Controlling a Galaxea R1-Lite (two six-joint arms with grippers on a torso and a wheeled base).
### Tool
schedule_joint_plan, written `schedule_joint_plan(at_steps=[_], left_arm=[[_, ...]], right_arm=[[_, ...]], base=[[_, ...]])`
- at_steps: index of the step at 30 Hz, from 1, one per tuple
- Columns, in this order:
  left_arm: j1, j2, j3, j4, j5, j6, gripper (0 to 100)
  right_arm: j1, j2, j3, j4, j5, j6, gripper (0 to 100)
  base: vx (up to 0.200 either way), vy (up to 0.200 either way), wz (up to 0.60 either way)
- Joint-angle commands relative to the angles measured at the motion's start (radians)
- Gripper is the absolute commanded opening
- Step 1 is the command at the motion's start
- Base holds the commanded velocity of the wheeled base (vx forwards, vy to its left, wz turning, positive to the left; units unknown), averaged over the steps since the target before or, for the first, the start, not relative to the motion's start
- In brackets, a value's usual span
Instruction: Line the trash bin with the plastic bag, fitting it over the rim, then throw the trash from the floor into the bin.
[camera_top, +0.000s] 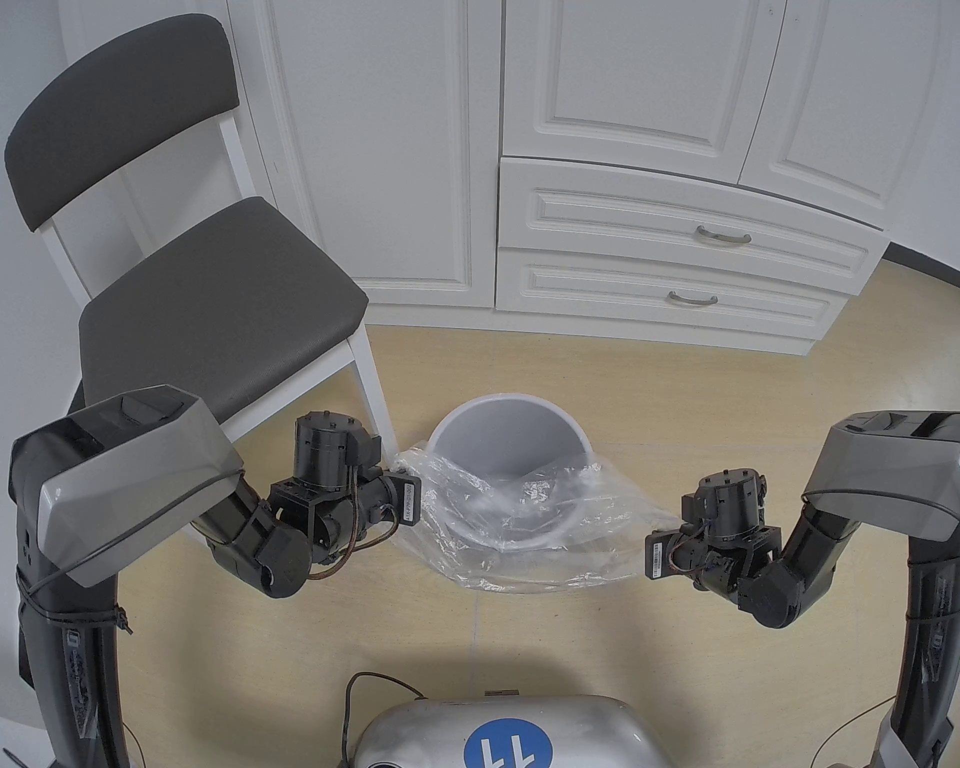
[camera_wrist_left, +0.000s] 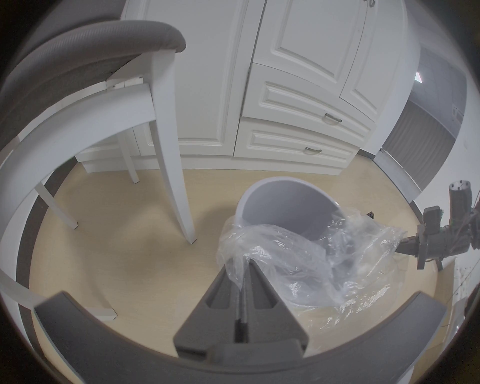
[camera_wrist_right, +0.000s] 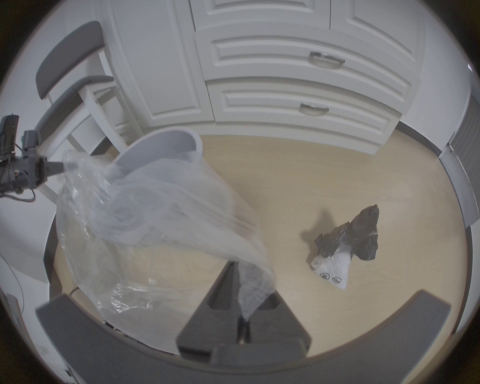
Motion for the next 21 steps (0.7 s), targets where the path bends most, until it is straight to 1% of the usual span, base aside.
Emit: schedule_joint_plan(at_steps=[1, 4, 8, 21], left_arm=[[0.023, 0.032, -0.016, 0.005, 0.001, 0.002, 0], [0.043, 0.040, -0.041, 0.041, 0.001, 0.002, 0], [0.063, 0.057, -0.058, 0.045, 0.001, 0.002, 0], [0.057, 0.049, -0.062, 0.028, 0.001, -0.006, 0]], right_arm=[[-0.010, 0.096, -0.017, 0.000, 0.001, -0.002, 0], [-0.008, 0.134, -0.030, 0.000, 0.001, -0.006, 0], [-0.008, 0.149, -0.037, -0.002, 0.001, -0.009, 0], [0.006, 0.134, -0.027, -0.002, 0.001, -0.009, 0]], base=[[0.000, 0.000, 0.00], [0.000, 0.000, 0.00], [0.000, 0.000, 0.00], [0.000, 0.000, 0.00]])
